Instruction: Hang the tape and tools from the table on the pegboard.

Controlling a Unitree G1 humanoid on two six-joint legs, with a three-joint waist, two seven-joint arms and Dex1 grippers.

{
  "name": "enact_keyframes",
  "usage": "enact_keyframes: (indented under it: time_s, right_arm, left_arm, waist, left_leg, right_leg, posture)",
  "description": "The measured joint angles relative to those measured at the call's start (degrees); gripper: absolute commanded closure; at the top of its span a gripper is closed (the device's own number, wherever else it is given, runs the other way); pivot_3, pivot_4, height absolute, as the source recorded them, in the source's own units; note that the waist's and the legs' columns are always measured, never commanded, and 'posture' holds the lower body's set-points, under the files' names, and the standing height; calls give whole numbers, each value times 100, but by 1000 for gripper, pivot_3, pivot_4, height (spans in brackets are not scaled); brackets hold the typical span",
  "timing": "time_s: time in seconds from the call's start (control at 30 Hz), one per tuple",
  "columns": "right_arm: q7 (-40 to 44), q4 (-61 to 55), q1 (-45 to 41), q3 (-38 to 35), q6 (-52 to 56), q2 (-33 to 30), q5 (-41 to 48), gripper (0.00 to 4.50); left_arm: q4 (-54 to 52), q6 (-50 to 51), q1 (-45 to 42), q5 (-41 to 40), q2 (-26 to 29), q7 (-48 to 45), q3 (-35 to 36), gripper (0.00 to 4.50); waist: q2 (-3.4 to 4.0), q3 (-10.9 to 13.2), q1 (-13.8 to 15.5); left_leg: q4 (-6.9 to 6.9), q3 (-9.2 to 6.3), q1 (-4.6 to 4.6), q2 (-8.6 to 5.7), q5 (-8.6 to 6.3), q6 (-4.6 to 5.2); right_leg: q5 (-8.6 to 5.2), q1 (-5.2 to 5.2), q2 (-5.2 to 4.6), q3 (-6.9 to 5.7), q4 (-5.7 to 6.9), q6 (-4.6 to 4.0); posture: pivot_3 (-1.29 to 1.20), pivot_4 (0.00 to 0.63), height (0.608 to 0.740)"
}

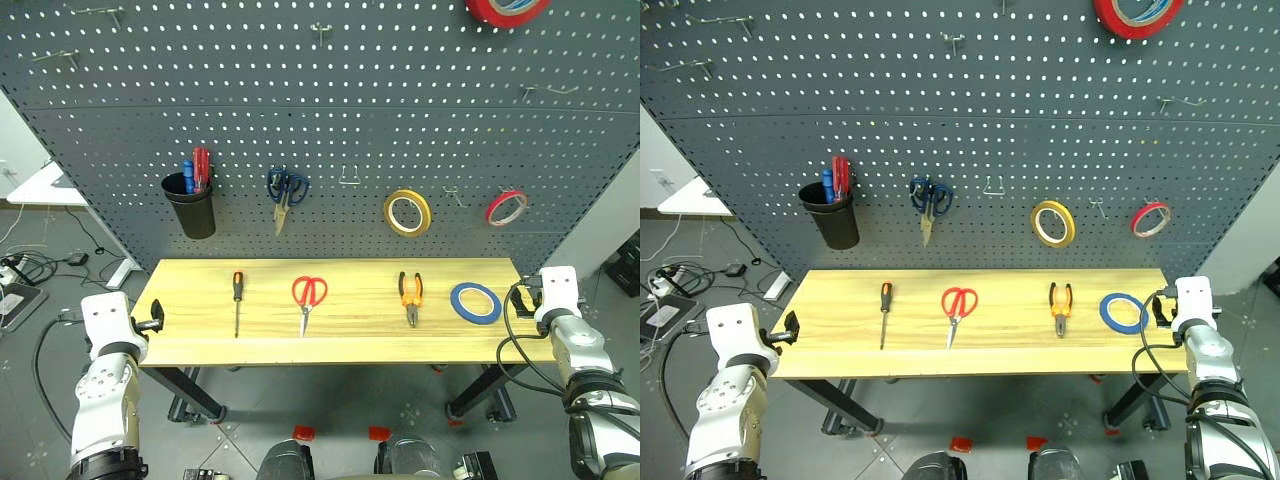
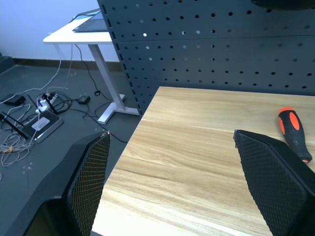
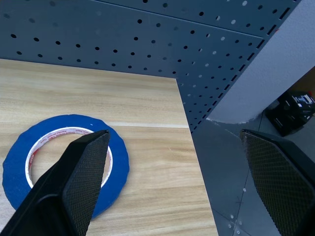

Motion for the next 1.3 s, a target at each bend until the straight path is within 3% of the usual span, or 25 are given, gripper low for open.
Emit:
enact_keyframes:
  time_s: [0.43,0.67,0.83,0.97,1.1,1.3]
  right_arm:
    - [295,-108,32,148,14,-1,-43,0]
    - [1210,-1447,572,728,212,59,-217,0]
    - [1530,-3031,1208,1077,1172,61,-258,0]
    - [1656,-3761,1228,1331,2340,57,-346,0]
    - [1814,-3599,751,1384,2858,10,-447,0]
    - [1988,-2086,-599,1490,2912,-98,-613,0]
  left_arm:
    - [-295,90,132,58,-41,-23,-44,282]
    - [-1211,272,-190,29,-65,-748,-1008,282]
    - [-1345,505,-744,130,197,-1688,-2024,282]
    - [-1328,466,-1215,201,253,-2530,-2828,282]
    - [-1099,322,-1785,210,60,-3119,-3403,282]
    - [-1017,-124,-2288,373,-148,-3917,-4245,282]
  waist:
    - [-3,14,5]
    - [30,135,37]
    - [37,439,34]
    - [21,748,18]
    - [-7,991,12]
    - [-63,1222,-10]
  left_leg:
    - [-1,-1,0,1,0,0]
    - [-2,1,2,0,-1,-1]
    - [-19,7,5,2,8,12]
    - [-23,32,-2,3,21,35]
    - [-30,78,-20,2,20,40]
    - [-39,136,-13,9,15,48]
  right_leg:
    - [0,0,0,0,-2,0]
    - [0,4,-2,3,-9,1]
    - [-1,-3,2,10,-7,0]
    - [0,-25,2,42,-5,1]
    - [2,-77,7,91,17,2]
    - [9,-94,7,131,18,-4]
  posture:
    - [-143,40,740]
    - [-196,121,740]
    - [-246,215,740]
    - [-265,271,740]
    - [-260,301,740]
    - [-240,314,740]
